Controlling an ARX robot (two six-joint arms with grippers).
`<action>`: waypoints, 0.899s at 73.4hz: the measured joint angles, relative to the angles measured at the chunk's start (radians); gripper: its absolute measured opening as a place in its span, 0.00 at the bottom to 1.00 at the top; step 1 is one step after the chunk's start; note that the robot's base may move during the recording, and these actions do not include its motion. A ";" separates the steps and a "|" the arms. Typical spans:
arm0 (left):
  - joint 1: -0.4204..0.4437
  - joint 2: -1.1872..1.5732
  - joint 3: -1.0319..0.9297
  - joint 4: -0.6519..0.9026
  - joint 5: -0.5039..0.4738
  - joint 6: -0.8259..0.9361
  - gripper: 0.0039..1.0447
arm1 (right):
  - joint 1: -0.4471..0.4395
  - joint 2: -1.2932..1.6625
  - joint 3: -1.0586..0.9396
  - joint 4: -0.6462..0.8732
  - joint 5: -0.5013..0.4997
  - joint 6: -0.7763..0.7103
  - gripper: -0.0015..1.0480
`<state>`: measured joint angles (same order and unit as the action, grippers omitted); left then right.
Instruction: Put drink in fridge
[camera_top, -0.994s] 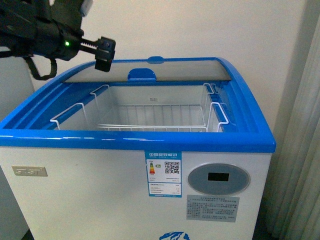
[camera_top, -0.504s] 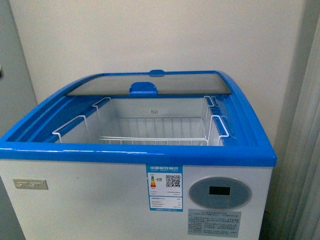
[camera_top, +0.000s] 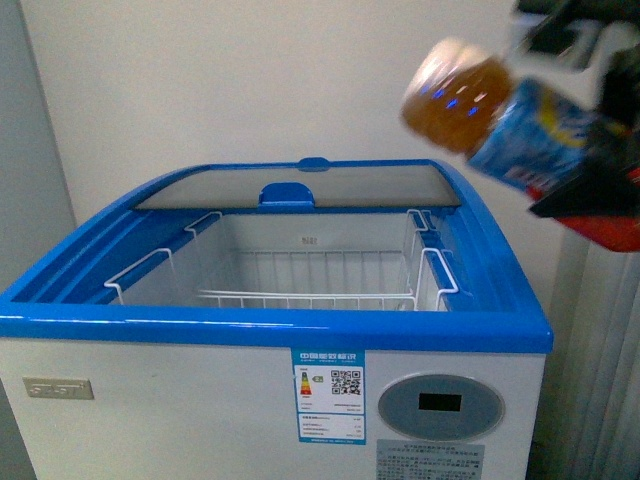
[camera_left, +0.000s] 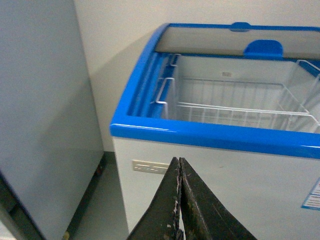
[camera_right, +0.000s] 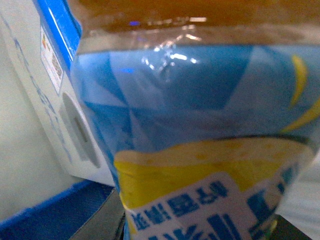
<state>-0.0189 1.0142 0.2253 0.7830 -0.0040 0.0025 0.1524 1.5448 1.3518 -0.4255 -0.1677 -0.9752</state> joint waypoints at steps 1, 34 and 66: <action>0.003 -0.006 -0.005 0.000 0.000 0.000 0.02 | 0.006 0.021 0.018 -0.003 0.007 -0.019 0.35; 0.015 -0.241 -0.135 -0.107 0.004 0.000 0.02 | 0.170 0.496 0.527 -0.100 0.167 -0.283 0.35; 0.015 -0.429 -0.211 -0.214 0.005 0.000 0.02 | 0.191 0.723 0.679 -0.079 0.201 -0.346 0.35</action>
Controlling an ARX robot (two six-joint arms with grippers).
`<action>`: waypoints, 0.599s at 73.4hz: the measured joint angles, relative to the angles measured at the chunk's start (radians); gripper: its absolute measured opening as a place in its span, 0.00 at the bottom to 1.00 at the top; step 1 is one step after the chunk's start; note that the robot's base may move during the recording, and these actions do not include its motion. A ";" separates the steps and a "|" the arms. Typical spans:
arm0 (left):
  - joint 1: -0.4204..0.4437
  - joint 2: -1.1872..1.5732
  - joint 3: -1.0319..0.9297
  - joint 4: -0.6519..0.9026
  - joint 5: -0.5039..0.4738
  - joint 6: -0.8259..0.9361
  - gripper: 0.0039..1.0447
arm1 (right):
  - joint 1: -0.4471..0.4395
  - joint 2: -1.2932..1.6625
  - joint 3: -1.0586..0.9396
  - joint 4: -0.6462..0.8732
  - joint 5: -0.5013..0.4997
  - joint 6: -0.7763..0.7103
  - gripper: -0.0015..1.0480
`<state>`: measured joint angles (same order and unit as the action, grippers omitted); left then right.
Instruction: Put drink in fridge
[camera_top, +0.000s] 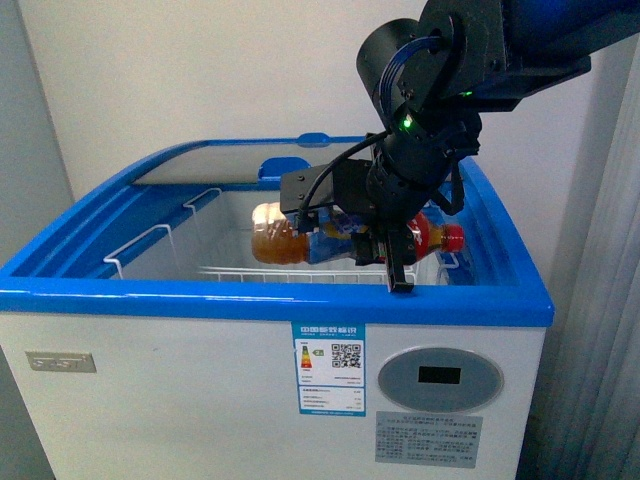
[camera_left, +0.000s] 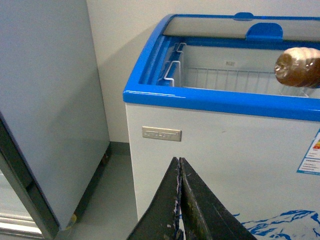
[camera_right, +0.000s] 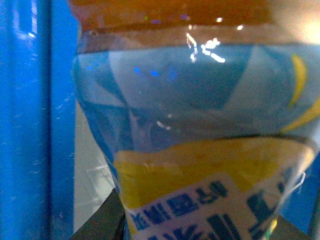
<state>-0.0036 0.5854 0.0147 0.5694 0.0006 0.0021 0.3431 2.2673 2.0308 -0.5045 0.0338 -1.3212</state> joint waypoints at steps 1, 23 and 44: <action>0.000 -0.007 0.000 -0.005 0.000 0.000 0.02 | -0.002 0.009 0.010 -0.002 0.000 0.002 0.35; 0.000 -0.159 0.000 -0.146 0.000 0.000 0.02 | 0.002 0.059 0.080 0.027 0.000 -0.016 0.51; 0.000 -0.309 0.000 -0.292 0.000 0.000 0.02 | 0.000 -0.087 -0.083 0.158 -0.085 0.071 0.92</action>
<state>-0.0036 0.2768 0.0147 0.2771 0.0002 0.0025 0.3428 2.1807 1.9480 -0.3466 -0.0513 -1.2507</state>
